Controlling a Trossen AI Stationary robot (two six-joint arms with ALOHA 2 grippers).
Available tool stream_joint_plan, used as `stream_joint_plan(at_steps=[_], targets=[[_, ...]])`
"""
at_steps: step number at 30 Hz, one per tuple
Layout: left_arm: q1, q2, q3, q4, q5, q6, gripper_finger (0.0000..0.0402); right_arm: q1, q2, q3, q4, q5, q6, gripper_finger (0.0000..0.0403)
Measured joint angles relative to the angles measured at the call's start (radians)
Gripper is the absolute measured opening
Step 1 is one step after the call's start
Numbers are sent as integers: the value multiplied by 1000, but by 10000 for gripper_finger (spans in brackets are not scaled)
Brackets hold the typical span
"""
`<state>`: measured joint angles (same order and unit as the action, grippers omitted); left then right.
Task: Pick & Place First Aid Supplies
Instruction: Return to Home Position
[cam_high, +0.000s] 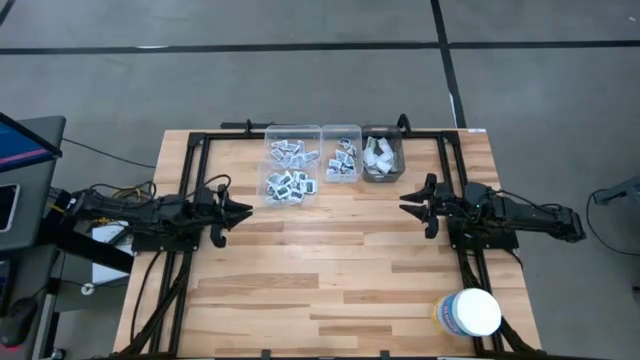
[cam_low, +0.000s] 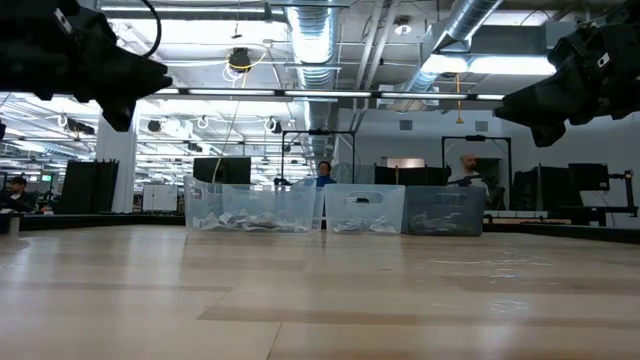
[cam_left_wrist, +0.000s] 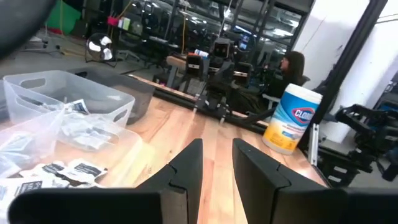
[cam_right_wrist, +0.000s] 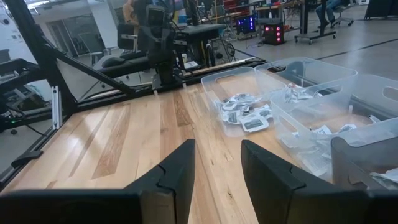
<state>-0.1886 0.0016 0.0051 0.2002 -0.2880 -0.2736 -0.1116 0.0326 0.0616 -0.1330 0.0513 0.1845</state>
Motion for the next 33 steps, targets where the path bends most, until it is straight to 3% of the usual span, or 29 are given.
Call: stream_joint_plan(at_steps=[7,13,18,33], targets=[[19,11,0,1,5,36,88,0,0,0,0,0,0,124],[18,11,0,-37,148,98,88,0,0,0,0,0,0,124],[19,11,0,-159,151,57,88,0,0,0,-1,0,0,124],[19,13,0,-155,155,31,88,0,0,0,-1,0,0,124]])
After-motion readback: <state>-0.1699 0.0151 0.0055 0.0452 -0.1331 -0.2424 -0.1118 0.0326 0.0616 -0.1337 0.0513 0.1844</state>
